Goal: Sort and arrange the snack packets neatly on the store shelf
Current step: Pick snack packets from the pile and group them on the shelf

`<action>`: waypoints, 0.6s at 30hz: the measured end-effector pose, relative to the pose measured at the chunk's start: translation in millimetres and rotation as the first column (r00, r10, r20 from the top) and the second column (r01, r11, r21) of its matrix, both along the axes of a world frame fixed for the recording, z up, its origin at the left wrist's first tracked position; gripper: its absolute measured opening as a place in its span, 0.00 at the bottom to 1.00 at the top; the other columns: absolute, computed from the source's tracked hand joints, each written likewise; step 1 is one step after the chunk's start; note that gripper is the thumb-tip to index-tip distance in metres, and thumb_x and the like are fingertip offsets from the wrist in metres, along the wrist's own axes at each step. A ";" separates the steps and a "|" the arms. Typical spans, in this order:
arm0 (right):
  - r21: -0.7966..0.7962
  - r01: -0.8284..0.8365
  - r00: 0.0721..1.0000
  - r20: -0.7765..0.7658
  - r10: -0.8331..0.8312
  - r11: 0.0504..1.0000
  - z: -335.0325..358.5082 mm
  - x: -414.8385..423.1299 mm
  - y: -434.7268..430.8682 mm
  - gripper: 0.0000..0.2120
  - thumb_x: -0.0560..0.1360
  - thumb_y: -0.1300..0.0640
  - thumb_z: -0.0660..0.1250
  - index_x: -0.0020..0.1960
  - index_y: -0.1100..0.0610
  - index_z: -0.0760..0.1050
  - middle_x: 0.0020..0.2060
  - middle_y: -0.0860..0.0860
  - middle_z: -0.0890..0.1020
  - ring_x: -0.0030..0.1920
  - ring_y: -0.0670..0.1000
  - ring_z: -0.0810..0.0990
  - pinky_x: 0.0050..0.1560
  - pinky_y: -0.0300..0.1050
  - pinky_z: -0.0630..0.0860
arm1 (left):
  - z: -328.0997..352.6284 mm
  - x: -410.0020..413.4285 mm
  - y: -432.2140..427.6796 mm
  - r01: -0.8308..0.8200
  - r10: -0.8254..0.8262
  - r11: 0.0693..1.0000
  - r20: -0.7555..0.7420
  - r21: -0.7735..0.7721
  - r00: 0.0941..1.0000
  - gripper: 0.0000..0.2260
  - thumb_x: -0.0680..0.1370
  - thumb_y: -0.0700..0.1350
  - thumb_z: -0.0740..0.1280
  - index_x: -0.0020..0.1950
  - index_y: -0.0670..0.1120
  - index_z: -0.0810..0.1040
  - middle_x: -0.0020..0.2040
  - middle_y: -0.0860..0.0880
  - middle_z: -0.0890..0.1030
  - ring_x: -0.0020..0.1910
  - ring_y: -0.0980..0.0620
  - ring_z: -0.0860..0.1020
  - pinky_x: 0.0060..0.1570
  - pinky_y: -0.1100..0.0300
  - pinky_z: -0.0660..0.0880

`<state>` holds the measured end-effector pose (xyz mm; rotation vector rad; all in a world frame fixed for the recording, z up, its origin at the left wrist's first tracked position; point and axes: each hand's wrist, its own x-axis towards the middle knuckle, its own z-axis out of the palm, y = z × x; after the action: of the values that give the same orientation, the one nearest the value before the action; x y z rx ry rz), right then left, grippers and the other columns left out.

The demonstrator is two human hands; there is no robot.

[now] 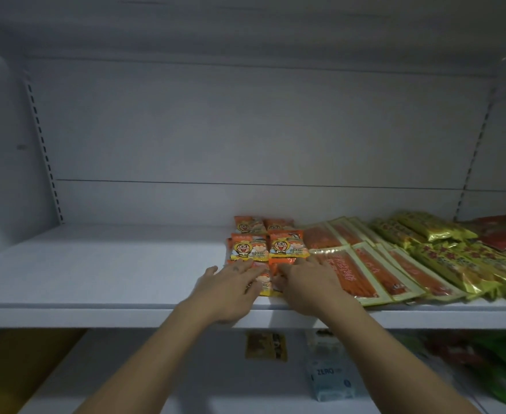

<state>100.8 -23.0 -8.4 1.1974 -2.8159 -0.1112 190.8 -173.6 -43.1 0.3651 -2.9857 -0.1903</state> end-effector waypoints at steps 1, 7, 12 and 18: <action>0.012 -0.002 1.000 0.002 0.002 1.000 2.6 -0.6 -0.9 0.22 0.83 0.42 0.50 0.72 0.50 0.68 0.68 0.56 0.74 0.70 0.58 0.68 0.72 0.58 0.58 | 4.8 0.3 -1.8 0.009 -0.008 1.000 0.029 -0.004 1.000 0.23 0.84 0.60 0.45 0.80 0.61 0.52 0.81 0.55 0.53 0.79 0.53 0.51 0.75 0.43 0.50; -0.109 0.021 1.000 -0.017 -0.023 0.994 20.0 -17.2 -9.4 0.22 0.82 0.41 0.55 0.74 0.45 0.66 0.68 0.54 0.74 0.68 0.57 0.70 0.68 0.57 0.64 | 30.6 -14.4 -23.3 -0.090 0.095 0.995 -0.182 0.031 0.979 0.22 0.82 0.61 0.54 0.76 0.61 0.63 0.76 0.50 0.67 0.74 0.46 0.64 0.70 0.43 0.60; -0.115 0.131 0.991 0.035 -0.128 0.985 36.2 -59.8 -31.8 0.23 0.81 0.42 0.57 0.75 0.45 0.65 0.69 0.54 0.74 0.69 0.57 0.71 0.69 0.55 0.66 | 35.5 -53.5 -62.4 -0.174 0.186 0.943 -0.019 0.283 0.982 0.25 0.78 0.64 0.62 0.74 0.60 0.66 0.68 0.48 0.76 0.64 0.46 0.76 0.63 0.49 0.73; -0.056 0.181 0.962 0.219 -0.165 0.982 31.8 -97.5 -56.8 0.24 0.80 0.41 0.60 0.73 0.49 0.69 0.70 0.55 0.74 0.68 0.58 0.72 0.67 0.53 0.70 | 31.2 -89.6 -77.7 -0.152 0.168 0.896 -0.003 0.417 0.986 0.28 0.76 0.61 0.68 0.74 0.53 0.69 0.69 0.48 0.76 0.64 0.47 0.76 0.60 0.56 0.74</action>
<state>3.3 -79.7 23.4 1.0008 -3.0763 0.1206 101.2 -251.3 -11.9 0.6394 -2.8376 -0.8117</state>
